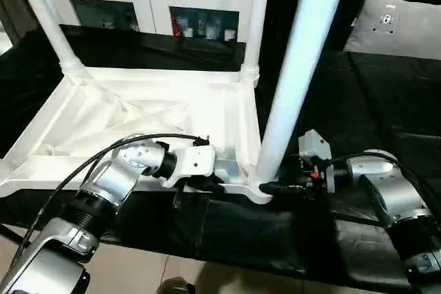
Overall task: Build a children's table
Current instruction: Rotate leg to tighten
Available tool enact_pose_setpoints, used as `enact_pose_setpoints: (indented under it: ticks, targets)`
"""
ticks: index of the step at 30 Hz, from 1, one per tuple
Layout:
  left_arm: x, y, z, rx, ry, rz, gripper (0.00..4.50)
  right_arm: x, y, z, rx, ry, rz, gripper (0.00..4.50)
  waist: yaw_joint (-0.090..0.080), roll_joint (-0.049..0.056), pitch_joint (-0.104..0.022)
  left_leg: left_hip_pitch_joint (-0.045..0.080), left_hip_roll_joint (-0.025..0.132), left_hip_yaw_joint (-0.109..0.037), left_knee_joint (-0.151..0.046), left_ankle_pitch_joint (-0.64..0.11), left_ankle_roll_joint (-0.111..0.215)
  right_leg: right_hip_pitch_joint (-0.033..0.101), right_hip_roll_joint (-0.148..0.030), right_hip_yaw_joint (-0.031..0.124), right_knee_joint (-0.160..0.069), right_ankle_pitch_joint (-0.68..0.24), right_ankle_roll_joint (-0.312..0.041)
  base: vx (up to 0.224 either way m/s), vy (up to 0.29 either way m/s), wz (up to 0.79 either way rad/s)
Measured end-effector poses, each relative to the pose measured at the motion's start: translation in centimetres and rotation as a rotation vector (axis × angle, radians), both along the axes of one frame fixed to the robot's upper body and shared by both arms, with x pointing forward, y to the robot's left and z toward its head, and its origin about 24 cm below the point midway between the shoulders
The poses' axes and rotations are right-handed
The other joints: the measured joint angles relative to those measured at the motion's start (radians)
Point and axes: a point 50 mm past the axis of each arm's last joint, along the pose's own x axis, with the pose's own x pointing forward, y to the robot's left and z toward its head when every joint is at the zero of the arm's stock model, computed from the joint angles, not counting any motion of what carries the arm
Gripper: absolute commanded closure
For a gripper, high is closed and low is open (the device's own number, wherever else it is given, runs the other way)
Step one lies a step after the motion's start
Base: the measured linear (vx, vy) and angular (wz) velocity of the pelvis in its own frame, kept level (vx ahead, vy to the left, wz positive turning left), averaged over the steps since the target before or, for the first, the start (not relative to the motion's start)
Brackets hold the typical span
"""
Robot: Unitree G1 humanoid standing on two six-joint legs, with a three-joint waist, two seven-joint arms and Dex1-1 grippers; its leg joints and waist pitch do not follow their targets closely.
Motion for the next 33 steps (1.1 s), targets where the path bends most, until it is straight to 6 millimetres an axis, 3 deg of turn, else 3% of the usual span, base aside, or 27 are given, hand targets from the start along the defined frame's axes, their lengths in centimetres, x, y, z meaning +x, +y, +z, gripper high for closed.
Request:
enact_pose_setpoints:
  ticks: [9, 12, 16, 21, 23, 25, 33]
  targets:
    - [0.8, -0.4, -0.4, -0.038, 0.041, 0.164, 4.5, 0.2, 1.2, -1.0, 0.055, 0.03, -0.213, 1.91, -0.011, 0.0, 0.0, 0.009, 0.0, 0.0, 0.0, 0.0, 0.0, 0.006, 0.0, 0.0, 0.0, -0.003, 0.005, 0.0, 0.0, 0.0]
    - [1.2, -0.6, -0.7, -0.051, 0.037, 0.257, 4.5, 0.9, 1.8, -1.6, 0.084, 0.023, -0.353, 1.91, -0.033, 0.0, 0.001, 0.013, -0.001, 0.0, -0.001, 0.0, 0.0, 0.007, -0.001, 0.0, -0.001, -0.003, 0.005, -0.018, 0.004, -0.03]
    - [2.3, -2.4, -1.0, -0.092, 0.023, 0.44, 4.5, 2.8, 3.1, -2.1, 0.118, -0.007, -0.63, 1.91, -0.067, -0.001, 0.001, 0.014, -0.003, 0.0, -0.001, 0.0, 0.0, 0.005, -0.005, -0.003, -0.006, -0.003, 0.005, 0.0, 0.0, 0.0]
    - [2.7, -5.7, -1.5, -0.172, 0.019, 0.617, 4.5, 4.2, 3.6, -2.1, 0.122, -0.02, -0.892, 1.91, -0.08, -0.001, 0.001, 0.011, -0.005, 0.0, -0.002, 0.0, 0.0, 0.007, -0.006, -0.003, -0.018, -0.003, 0.005, 0.0, 0.0, 0.0]
    - [3.0, -6.9, -1.4, -0.18, 0.007, 0.665, 4.5, 4.7, 3.6, -2.0, 0.114, -0.032, -0.965, 1.91, -0.081, -0.001, 0.001, 0.01, -0.009, 0.001, -0.003, 0.0, 0.0, 0.006, -0.01, -0.002, -0.017, -0.002, 0.004, 0.0, 0.0, 0.0]
    - [3.1, -7.6, -1.4, -0.185, -0.007, 0.695, 4.5, 4.9, 3.7, -2.0, 0.118, -0.044, -1.008, 1.35, -0.079, -0.001, 0.001, 0.01, -0.012, 0.001, -0.004, -0.001, 0.001, 0.006, -0.014, -0.002, -0.016, 0.001, 0.004, 0.0, 0.0, 0.0]
    - [3.2, -7.8, -1.1, -0.187, -0.03, 0.686, 4.5, 5.1, 4.1, -1.7, 0.164, -0.045, -1.031, 0.75, -0.061, 0.0, 0.0, 0.007, -0.011, 0.001, -0.008, -0.002, 0.003, 0.003, -0.014, -0.003, -0.016, 0.011, 0.003, 0.0, 0.0, 0.0]
